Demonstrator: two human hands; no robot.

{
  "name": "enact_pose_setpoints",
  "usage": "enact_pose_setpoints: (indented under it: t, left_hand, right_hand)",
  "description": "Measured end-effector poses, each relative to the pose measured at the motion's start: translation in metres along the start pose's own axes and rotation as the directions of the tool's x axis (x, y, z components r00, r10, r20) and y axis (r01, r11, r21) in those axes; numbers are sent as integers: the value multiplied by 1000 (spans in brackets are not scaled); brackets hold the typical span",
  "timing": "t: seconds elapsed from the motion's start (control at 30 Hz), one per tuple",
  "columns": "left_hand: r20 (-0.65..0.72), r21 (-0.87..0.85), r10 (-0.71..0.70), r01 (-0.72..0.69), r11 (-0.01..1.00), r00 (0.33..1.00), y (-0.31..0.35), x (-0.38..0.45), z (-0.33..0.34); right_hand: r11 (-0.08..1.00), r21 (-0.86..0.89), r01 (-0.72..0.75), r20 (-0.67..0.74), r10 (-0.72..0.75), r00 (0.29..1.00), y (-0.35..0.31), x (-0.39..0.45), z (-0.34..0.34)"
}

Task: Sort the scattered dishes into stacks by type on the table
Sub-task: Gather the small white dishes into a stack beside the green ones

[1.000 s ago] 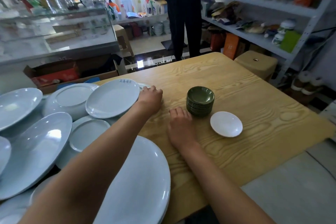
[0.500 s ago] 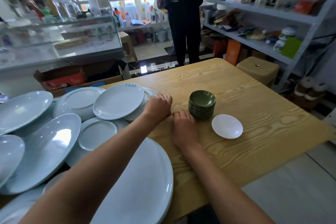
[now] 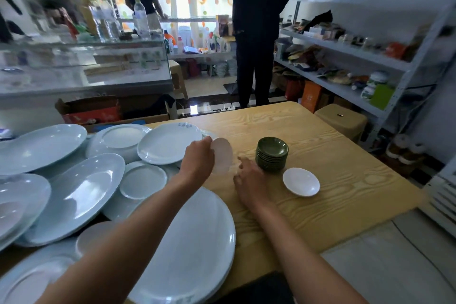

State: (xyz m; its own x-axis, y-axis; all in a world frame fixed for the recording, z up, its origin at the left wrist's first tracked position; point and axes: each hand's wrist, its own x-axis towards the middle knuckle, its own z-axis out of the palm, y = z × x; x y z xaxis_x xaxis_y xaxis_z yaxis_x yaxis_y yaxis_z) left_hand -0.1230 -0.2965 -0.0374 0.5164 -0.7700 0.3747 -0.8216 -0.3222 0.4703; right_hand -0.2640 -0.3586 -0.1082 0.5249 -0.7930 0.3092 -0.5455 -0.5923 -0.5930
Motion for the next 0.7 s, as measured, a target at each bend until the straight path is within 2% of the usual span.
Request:
enact_pose_setpoints:
  t: [0.1, 0.2, 0.27, 0.4, 0.5, 0.7]
  left_hand:
    - [-23, -193, -107, 100, 976, 994, 1, -8, -15]
    - [80, -357, -241, 253, 899, 967, 4, -17, -21]
    - [138, -445, -262, 296, 845, 955, 11, -23, -22]
    - [142, -545, -240, 278, 791, 960, 26, -37, -26]
    - [186, -601, -209, 280, 749, 960, 40, -42, -27]
    - [255, -579, -105, 239, 779, 961, 65, -49, -12]
  right_hand:
    - [985, 168, -49, -13, 52, 999, -14, -18, -10]
    - [954, 298, 28, -25, -21, 999, -27, -34, -21]
    - [949, 303, 86, -84, -63, 994, -33, -40, -28]
    - [938, 309, 155, -209, -92, 974, -38, -50, -43]
    - [935, 328, 136, -252, -52, 966, -35, -59, -57]
    - [913, 406, 52, -262, 61, 963, -16, -79, -76]
